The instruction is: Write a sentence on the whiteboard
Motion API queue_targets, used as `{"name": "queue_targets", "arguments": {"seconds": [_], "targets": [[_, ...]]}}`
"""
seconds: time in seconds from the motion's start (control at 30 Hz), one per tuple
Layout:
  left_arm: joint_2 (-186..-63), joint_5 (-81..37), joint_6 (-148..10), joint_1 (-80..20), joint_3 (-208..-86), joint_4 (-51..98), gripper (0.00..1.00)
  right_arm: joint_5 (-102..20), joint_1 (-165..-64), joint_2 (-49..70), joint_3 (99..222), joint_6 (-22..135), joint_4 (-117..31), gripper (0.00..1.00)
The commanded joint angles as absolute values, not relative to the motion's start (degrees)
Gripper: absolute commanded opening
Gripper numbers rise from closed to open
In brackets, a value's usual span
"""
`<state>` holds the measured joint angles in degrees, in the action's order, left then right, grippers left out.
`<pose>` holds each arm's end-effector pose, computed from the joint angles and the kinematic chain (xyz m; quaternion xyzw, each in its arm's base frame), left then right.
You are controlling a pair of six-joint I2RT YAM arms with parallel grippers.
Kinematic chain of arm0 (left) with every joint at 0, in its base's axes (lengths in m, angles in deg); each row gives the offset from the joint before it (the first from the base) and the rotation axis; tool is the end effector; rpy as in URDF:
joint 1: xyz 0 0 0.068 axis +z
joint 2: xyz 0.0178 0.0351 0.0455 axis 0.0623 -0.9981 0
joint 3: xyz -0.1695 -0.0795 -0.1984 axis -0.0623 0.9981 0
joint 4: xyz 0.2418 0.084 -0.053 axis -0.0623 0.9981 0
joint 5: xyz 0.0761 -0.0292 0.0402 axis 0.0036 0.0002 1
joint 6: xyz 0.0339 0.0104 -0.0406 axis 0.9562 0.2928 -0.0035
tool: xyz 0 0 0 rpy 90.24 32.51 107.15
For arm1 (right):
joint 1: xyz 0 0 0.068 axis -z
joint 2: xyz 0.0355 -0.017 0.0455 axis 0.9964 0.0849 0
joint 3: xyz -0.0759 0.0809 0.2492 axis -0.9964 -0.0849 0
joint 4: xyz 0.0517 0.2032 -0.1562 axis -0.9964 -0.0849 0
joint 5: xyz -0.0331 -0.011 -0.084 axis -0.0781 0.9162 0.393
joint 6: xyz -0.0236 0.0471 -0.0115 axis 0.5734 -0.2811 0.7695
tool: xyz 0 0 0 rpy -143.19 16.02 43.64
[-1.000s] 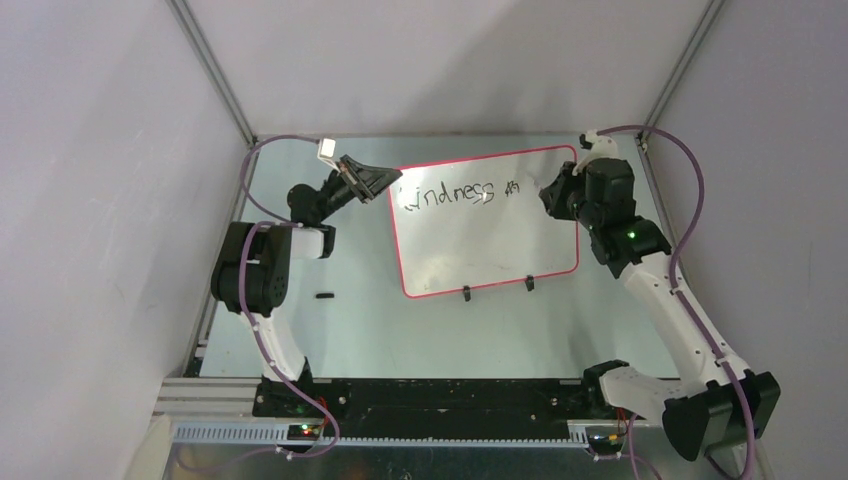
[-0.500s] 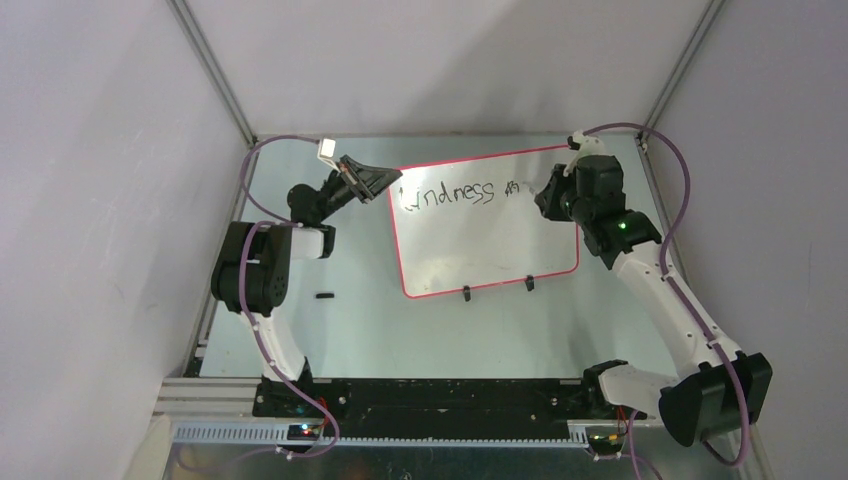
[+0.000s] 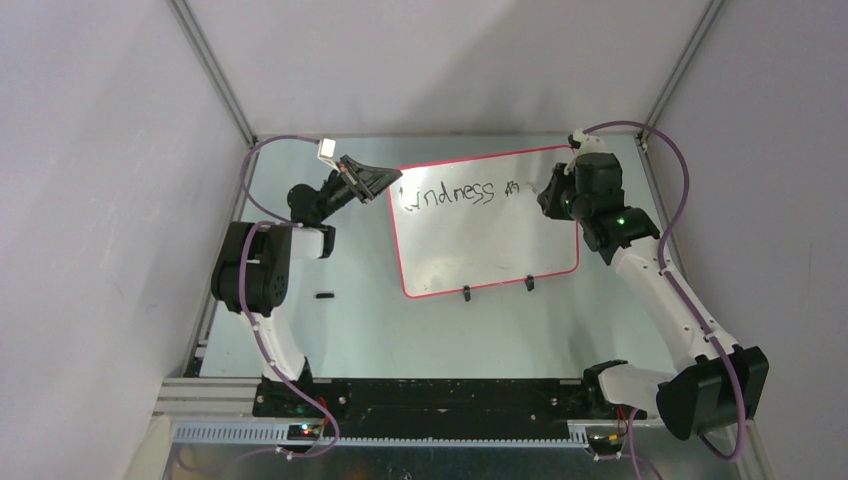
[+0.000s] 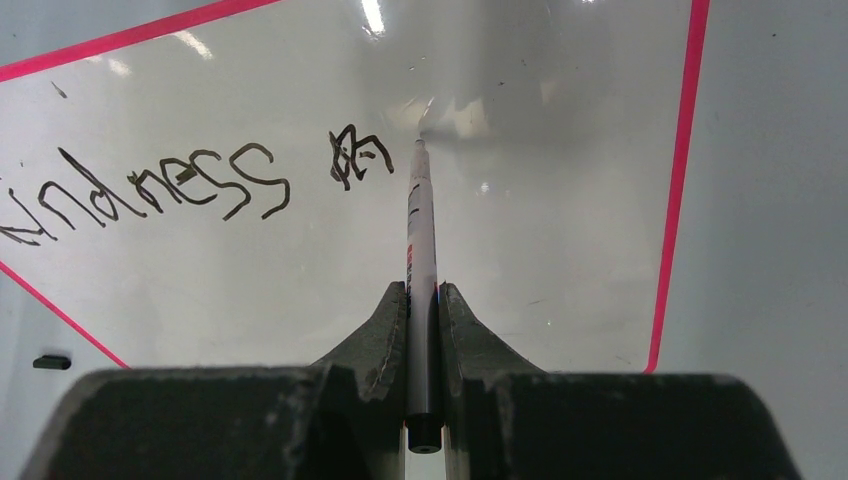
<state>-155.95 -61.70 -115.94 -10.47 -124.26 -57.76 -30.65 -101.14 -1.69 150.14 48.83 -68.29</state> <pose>0.3621 -0.0705 0.2336 0.1009 0.5870 -0.6004 0.5336 0.2593 0.0728 0.3501 0.0016 0.8641 0.1149 0.4900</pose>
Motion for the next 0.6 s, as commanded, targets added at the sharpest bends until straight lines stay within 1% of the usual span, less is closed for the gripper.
{"name": "queue_targets", "arguments": {"seconds": [0.0, 0.57], "targets": [[-155.92, -63.37, -112.72, -10.06, -125.94, -59.20, 0.00, -29.51, -100.95, -1.64, 152.89, 49.50, -67.94, 0.00], [-155.65, -63.37, -112.64, -10.08, -125.69, -59.27, 0.00, -27.75, -100.54, -1.14, 152.87, 48.93, -67.38, 0.00]]}}
